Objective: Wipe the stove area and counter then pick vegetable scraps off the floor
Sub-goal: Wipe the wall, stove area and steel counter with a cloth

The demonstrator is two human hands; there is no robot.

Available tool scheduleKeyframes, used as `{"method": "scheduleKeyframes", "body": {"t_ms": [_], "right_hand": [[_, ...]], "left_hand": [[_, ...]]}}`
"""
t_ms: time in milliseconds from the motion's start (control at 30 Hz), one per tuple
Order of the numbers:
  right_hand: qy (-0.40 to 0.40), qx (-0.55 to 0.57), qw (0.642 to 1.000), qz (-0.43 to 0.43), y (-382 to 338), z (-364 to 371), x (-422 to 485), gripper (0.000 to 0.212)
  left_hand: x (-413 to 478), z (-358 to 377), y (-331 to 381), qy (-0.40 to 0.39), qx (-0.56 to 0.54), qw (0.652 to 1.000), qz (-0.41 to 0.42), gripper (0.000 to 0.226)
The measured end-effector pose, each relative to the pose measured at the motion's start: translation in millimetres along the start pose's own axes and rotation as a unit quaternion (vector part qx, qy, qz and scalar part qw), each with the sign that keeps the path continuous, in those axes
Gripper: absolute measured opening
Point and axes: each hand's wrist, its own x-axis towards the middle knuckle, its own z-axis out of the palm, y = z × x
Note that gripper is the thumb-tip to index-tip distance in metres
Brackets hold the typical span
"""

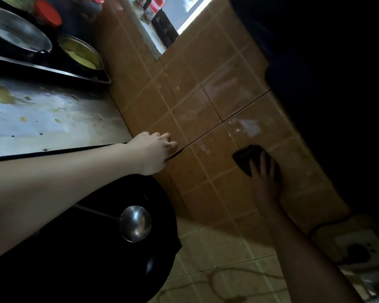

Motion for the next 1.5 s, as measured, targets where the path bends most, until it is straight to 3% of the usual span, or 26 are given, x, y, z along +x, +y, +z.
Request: {"method": "scheduleKeyframes", "body": {"t_ms": [133,233,333,500,733,900,1067,1333,1500], "right_hand": [[-0.094,-0.066,0.988,-0.099,-11,30,-14,0.062],[-0.161,-0.089,0.961,-0.208,-24,46,-22,0.054],[-0.205,-0.112,0.937,-0.261,-31,54,-20,0.051],[-0.179,-0.116,0.946,-0.244,-34,39,6,0.052],[-0.009,-0.057,0.995,-0.081,-41,-48,96,0.065],[0.024,0.021,0.999,-0.010,-53,-95,156,0.065],[0.022,-0.011,0.997,-0.067,-101,-83,180,0.050],[-0.154,-0.062,0.946,-0.279,-183,-20,160,0.040],[-0.164,-0.088,0.940,-0.287,-183,-5,146,0.045]], "left_hand": [[-7,-2,-12,-0.004,0.022,1.000,0.001,0.036],[-12,-9,-28,0.001,0.035,0.999,-0.010,0.035],[-18,-17,-43,0.001,0.045,0.999,-0.025,0.032],[-29,-31,-66,0.005,0.053,0.997,-0.049,0.029],[-39,-42,-108,0.009,0.057,0.995,-0.079,0.031],[-33,-46,-147,0.024,0.060,0.993,-0.094,0.029],[-29,-36,-183,0.013,0.055,0.993,-0.101,0.027],[-24,-28,-222,-0.010,0.044,0.994,-0.099,0.029],[-25,-30,-242,-0.007,0.040,0.994,-0.101,0.029]]}}
